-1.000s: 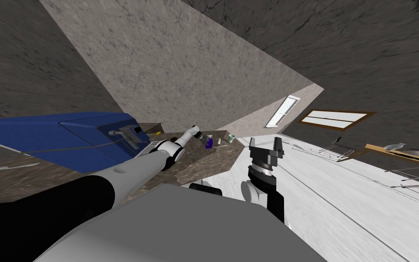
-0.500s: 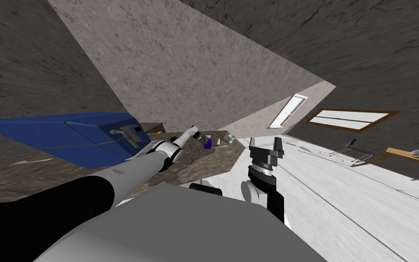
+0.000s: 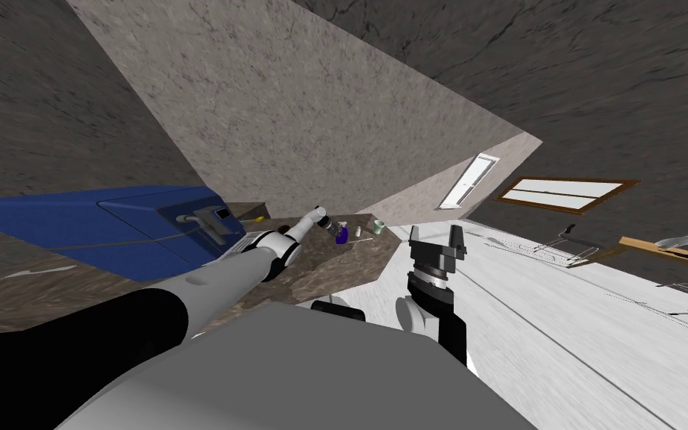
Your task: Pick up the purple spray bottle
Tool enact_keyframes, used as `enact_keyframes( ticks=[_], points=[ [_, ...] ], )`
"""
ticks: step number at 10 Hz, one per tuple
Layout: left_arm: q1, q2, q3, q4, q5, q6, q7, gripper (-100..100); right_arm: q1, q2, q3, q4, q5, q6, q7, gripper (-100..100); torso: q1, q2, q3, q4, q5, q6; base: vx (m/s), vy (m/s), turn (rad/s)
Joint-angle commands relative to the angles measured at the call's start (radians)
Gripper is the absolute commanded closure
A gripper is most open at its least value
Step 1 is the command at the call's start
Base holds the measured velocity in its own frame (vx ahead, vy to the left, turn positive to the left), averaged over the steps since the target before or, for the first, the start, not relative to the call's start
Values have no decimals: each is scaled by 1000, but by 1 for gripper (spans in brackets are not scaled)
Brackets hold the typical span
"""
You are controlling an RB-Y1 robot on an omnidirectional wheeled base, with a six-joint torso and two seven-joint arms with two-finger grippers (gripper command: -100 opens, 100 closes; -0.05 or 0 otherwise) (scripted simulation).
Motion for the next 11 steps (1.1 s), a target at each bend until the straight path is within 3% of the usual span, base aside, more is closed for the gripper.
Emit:
enact_keyframes(
  ticks=[1, 3, 4, 9, 11],
  points=[
    [-28, -36, 33, 30, -50, -26, 31, 100, 0, 0, 0, 0, 0, 0, 0, 0, 0, 0, 0, 0, 0, 0, -48, 213, -285],
    [-62, -76, 73, 68, -111, -54, 65, 100, 0, 0, 0, 0, 0, 0, 0, 0, 9, 2, 1, 1, 2, -2, -51, 215, -174],
    [-62, -76, 73, 68, -121, -54, 65, 100, 0, 0, 0, 0, 0, 0, 0, 0, 9, 2, 1, 1, 2, -3, -25, 130, -48],
    [-147, -177, 172, 163, -275, -122, 149, 100, 0, 0, 0, 0, 0, 0, 0, 0, 6, 1, 1, 1, 2, -2, -45, 154, -152],
    [-155, -174, 170, 182, -272, -131, 136, 100, 0, 0, 0, 0, 0, 0, 0, 0, 4, 1, 1, 1, 1, -3, -33, 74, -31]
  ],
)
